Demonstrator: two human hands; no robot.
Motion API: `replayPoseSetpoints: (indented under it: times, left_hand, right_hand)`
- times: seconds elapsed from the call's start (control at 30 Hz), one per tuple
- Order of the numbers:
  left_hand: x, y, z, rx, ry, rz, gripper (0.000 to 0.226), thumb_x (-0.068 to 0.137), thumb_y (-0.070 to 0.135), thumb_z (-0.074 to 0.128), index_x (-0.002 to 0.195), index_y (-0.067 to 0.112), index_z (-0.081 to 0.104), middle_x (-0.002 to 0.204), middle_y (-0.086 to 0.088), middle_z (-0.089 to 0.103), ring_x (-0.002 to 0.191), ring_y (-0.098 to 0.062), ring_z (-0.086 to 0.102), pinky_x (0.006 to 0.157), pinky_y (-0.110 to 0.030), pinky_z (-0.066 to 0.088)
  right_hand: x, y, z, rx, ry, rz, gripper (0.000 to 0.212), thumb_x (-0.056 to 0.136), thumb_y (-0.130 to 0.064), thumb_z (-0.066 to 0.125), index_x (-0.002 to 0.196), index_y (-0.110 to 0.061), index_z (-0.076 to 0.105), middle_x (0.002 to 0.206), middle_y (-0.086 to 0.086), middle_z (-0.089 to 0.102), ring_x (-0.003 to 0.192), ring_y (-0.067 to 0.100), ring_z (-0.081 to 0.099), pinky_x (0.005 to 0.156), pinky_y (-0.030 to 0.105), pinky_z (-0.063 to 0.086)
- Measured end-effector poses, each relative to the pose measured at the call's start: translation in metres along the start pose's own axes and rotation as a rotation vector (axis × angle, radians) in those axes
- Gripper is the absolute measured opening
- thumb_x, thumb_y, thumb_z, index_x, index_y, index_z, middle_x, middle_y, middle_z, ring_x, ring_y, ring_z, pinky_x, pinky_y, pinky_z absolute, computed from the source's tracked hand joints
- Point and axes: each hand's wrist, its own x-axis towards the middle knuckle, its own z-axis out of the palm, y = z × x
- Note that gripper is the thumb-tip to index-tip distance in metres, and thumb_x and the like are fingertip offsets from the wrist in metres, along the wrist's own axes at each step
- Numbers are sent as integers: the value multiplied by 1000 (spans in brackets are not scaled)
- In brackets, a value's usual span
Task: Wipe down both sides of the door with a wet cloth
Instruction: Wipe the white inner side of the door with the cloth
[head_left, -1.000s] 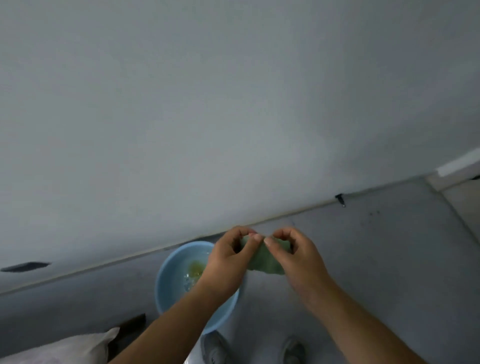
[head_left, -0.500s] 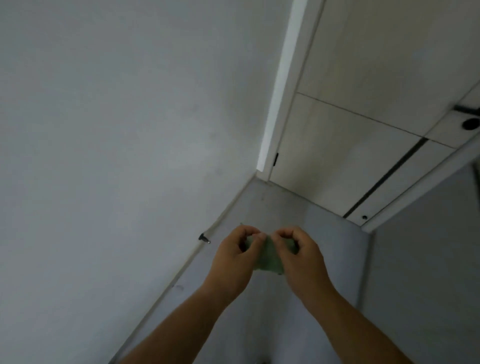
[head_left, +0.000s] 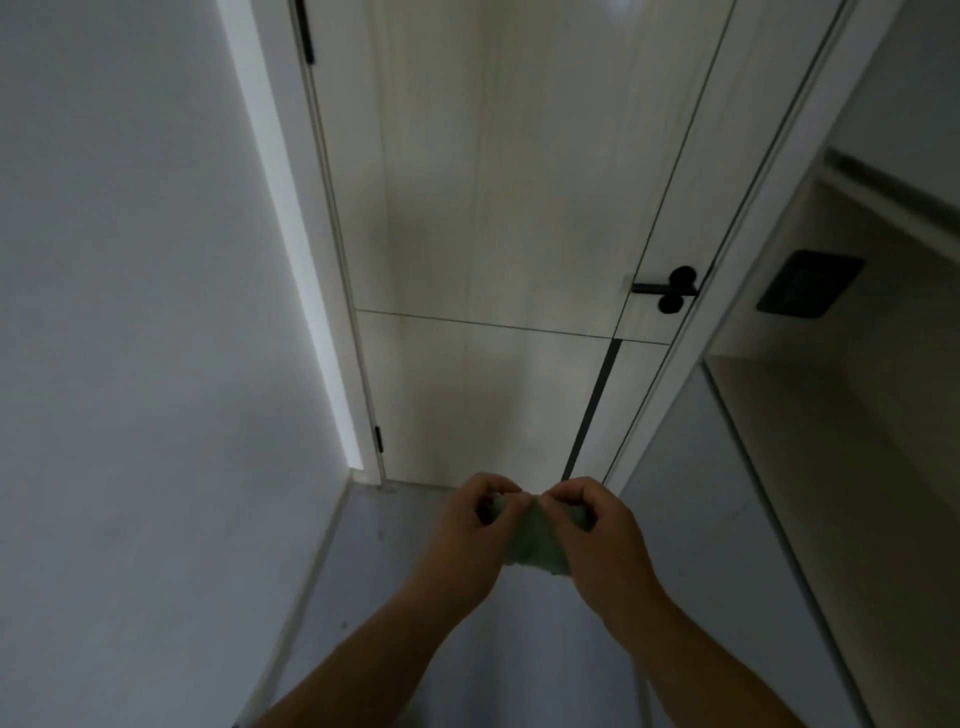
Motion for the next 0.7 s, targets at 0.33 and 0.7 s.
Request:
replayPoseSetpoints:
  times: [0.33, 0.7]
  left_hand:
    - [241, 53, 56, 115, -263, 178, 10, 98, 21, 64, 94, 28, 68, 88, 9, 68, 84, 8, 62, 70, -4, 47]
    - [462, 89, 170, 16, -298, 98, 8, 93, 15, 73, 92, 22, 69, 84, 4, 74, 74, 0, 69, 65, -12, 53]
  right_hand:
    - [185, -34, -63, 78, 202, 154, 14, 94, -24, 71, 92, -12, 64, 85, 8, 67, 64, 17, 69, 52, 30, 58]
    - [399, -17, -161, 94, 406, 70, 9, 93, -3, 68, 90, -11, 65, 88, 4, 68, 75, 4, 65, 62, 13, 52]
